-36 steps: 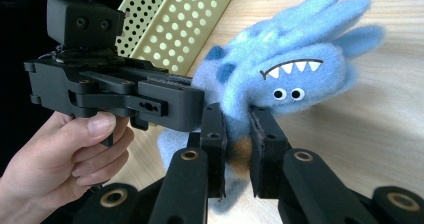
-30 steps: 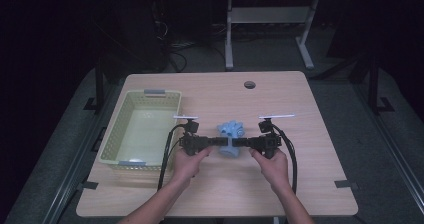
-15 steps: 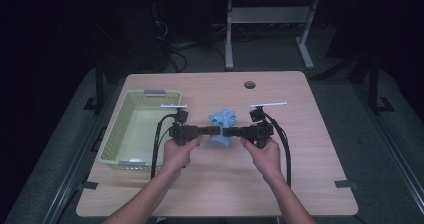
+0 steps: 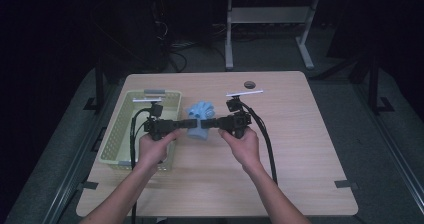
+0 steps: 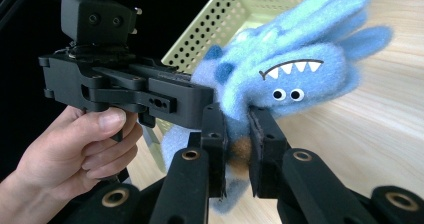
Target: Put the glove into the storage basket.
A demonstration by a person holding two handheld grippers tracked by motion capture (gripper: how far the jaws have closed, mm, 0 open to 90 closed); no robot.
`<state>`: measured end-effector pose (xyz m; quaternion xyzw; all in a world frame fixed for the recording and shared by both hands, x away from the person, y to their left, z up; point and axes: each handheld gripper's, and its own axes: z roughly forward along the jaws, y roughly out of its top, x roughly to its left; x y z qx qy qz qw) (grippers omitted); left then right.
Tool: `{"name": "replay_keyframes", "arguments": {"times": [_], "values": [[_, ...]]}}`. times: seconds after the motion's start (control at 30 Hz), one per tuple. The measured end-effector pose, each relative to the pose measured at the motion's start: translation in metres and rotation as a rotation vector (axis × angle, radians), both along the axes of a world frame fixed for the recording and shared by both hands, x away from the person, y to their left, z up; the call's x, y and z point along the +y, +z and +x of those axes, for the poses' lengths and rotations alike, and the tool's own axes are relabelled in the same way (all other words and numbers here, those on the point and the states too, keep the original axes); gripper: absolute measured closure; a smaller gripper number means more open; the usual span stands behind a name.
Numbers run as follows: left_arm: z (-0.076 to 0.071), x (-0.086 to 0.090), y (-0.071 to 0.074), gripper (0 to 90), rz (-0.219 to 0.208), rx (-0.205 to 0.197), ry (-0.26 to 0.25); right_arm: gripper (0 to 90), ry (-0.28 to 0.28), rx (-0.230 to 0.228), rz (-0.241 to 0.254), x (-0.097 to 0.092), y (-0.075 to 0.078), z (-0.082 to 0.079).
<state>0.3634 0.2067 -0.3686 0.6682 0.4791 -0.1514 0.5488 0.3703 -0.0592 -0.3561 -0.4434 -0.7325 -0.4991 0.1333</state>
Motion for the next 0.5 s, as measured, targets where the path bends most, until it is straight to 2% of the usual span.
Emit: {"name": "replay_keyframes", "arguments": {"times": [0.23,0.5], "values": [[-0.003,0.031,0.007,76.0,0.004,-0.012,0.026,79.6,0.041,-0.010,0.014,0.028,0.005,0.007],[-0.005,0.056,0.013,76.9,0.016,-0.023,0.054,79.6,0.079,-0.011,0.019,0.057,0.011,0.014]]}}
